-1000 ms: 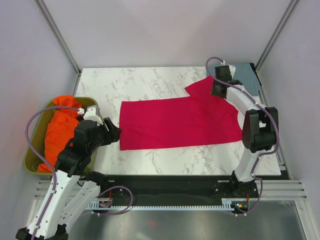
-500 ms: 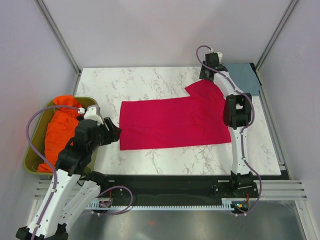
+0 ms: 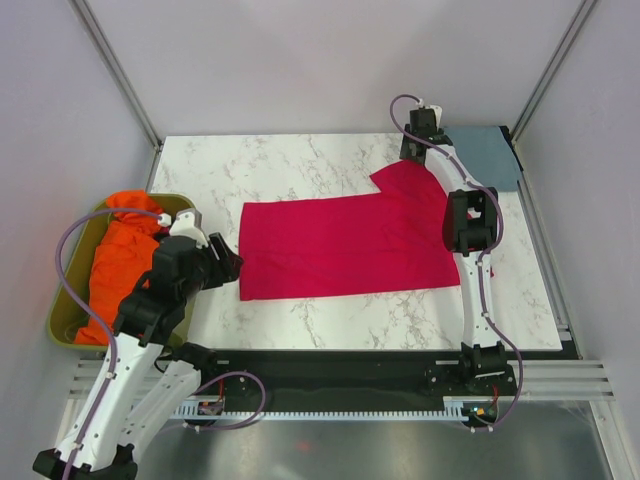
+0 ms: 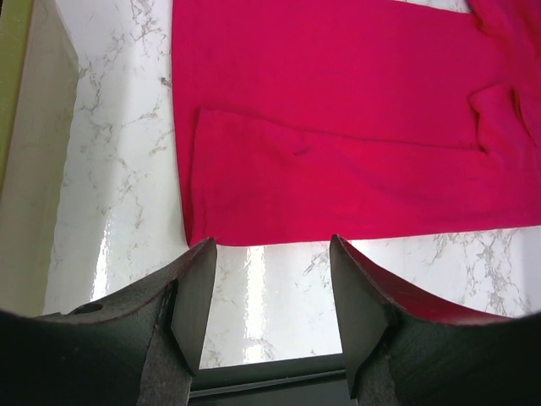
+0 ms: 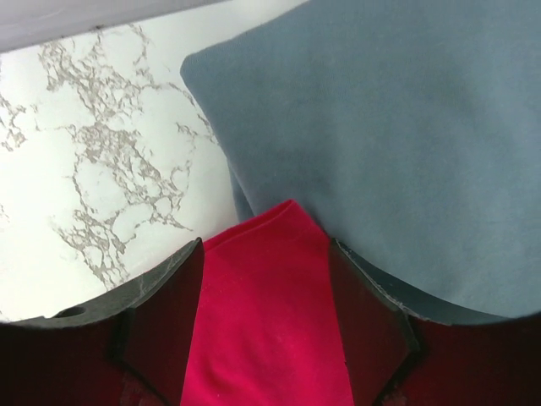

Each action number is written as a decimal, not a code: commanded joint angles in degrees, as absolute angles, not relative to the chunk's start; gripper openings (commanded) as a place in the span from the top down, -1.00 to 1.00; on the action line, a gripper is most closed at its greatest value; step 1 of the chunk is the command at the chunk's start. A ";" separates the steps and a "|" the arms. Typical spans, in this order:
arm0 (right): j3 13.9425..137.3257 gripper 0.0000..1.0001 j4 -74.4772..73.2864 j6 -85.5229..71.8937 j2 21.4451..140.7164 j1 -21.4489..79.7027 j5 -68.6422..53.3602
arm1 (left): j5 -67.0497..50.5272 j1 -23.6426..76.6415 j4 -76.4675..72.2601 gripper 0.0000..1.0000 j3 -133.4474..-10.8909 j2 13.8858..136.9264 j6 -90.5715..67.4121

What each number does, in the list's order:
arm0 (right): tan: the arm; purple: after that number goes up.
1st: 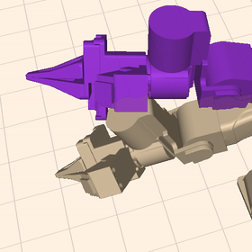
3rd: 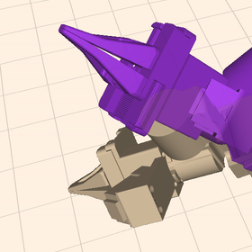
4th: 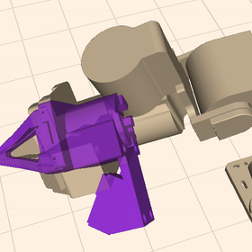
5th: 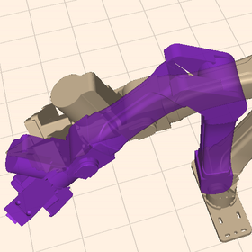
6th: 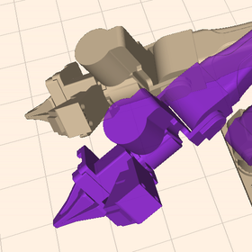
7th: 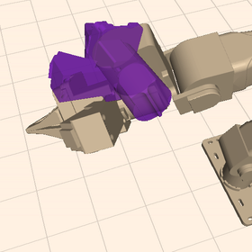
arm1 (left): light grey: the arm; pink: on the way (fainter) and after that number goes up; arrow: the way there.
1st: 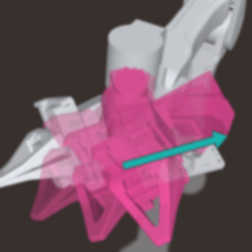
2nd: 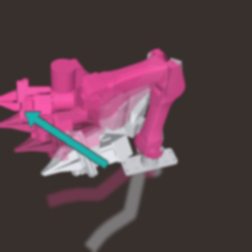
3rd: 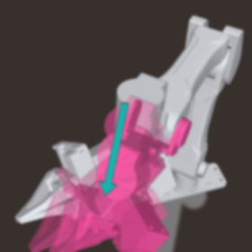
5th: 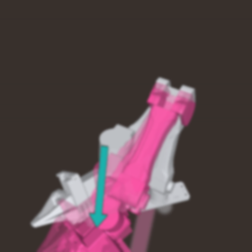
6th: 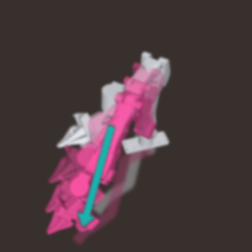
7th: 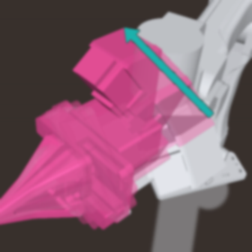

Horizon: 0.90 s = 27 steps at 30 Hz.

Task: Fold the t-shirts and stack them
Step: Fold the tshirt

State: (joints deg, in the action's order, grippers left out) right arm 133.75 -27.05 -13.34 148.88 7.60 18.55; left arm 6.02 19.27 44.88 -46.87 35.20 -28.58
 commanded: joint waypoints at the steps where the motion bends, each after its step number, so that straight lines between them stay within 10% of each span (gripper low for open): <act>1: 135.61 -0.36 -23.56 -11.95 146.25 7.21 20.30 | 6.86 18.46 43.15 -0.28 -47.72 35.33 -26.28; 27: 136.85 0.07 -22.15 -12.39 151.62 7.47 18.90 | 5.01 16.26 42.36 -0.27 -47.55 36.21 -25.66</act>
State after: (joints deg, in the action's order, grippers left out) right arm 136.97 -23.22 -12.29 152.70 7.49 19.18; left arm 5.65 16.71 44.82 -46.87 36.14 -28.14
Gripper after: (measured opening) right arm 0.484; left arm 0.636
